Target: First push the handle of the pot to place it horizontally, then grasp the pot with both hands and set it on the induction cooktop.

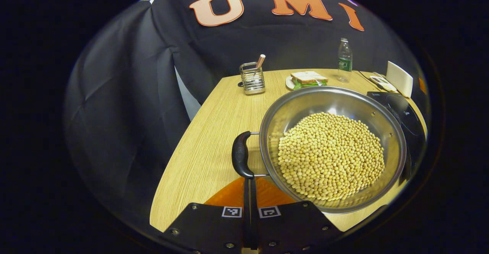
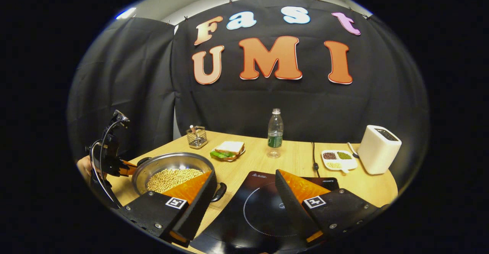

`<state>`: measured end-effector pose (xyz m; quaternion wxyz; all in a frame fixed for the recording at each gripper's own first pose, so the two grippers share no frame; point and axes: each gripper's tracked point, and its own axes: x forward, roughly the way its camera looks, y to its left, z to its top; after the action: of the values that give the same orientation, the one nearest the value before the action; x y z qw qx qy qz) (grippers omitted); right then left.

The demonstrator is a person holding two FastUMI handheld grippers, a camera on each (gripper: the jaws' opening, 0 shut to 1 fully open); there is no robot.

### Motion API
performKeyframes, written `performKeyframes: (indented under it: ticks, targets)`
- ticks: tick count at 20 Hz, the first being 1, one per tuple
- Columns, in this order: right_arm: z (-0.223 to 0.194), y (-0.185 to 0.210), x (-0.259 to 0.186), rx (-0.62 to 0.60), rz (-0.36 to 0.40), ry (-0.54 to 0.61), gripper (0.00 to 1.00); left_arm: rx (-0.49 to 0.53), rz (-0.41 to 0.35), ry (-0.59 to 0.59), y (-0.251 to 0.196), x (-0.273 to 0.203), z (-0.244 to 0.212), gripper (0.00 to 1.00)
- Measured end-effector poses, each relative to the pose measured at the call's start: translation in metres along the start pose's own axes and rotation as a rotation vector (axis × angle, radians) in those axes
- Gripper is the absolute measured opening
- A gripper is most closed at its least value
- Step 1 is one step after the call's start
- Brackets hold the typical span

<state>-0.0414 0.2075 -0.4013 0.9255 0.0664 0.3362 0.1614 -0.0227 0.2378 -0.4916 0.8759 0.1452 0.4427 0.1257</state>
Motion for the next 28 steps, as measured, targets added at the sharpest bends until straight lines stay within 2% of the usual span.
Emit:
performKeyframes:
  ticks: [6, 9, 13, 15, 16, 17, 18, 19, 21, 25, 28]
  targets:
    - [-0.033, 0.031, 0.022, 0.053, 0.046, 0.144, 0.96, -0.033, -0.017, -0.023, 0.005, 0.004, 0.006, 0.02]
    - [-0.045, 0.043, 0.032, 0.081, 0.059, 0.201, 0.96, -0.071, -0.043, -0.030, 0.009, -0.008, 0.009, 0.10]
    - [-0.049, 0.058, 0.043, 0.095, 0.069, 0.241, 0.94, -0.115, -0.065, -0.110, 0.021, -0.027, 0.035, 0.12]
    - [-0.053, 0.062, 0.048, 0.091, 0.064, 0.256, 0.93, -0.144, -0.095, -0.128, 0.020, -0.032, 0.046, 0.26]
    - [-0.056, 0.063, 0.050, 0.090, 0.058, 0.266, 0.92, -0.157, -0.115, -0.134, 0.016, -0.031, 0.049, 0.36]
    - [-0.060, 0.065, 0.050, 0.089, 0.051, 0.280, 0.92, -0.154, -0.138, -0.137, 0.011, -0.029, 0.052, 0.39]
    - [-0.063, 0.066, 0.052, 0.090, 0.043, 0.299, 0.92, -0.142, -0.170, -0.138, 0.002, -0.027, 0.053, 0.53]
    - [-0.066, 0.069, 0.051, 0.090, 0.043, 0.310, 0.92, -0.128, -0.204, -0.129, -0.009, -0.025, 0.053, 0.60]
    - [-0.067, 0.075, 0.053, 0.071, 0.039, 0.315, 0.91, -0.115, -0.206, -0.117, -0.016, -0.018, 0.055, 0.91]
    - [-0.073, 0.071, 0.066, 0.047, -0.012, 0.336, 0.91, -0.074, -0.122, -0.122, 0.000, 0.006, 0.067, 0.93]
    - [-0.085, 0.073, 0.069, 0.056, -0.025, 0.398, 0.91, -0.091, -0.117, -0.082, -0.003, 0.024, 0.058, 0.92]
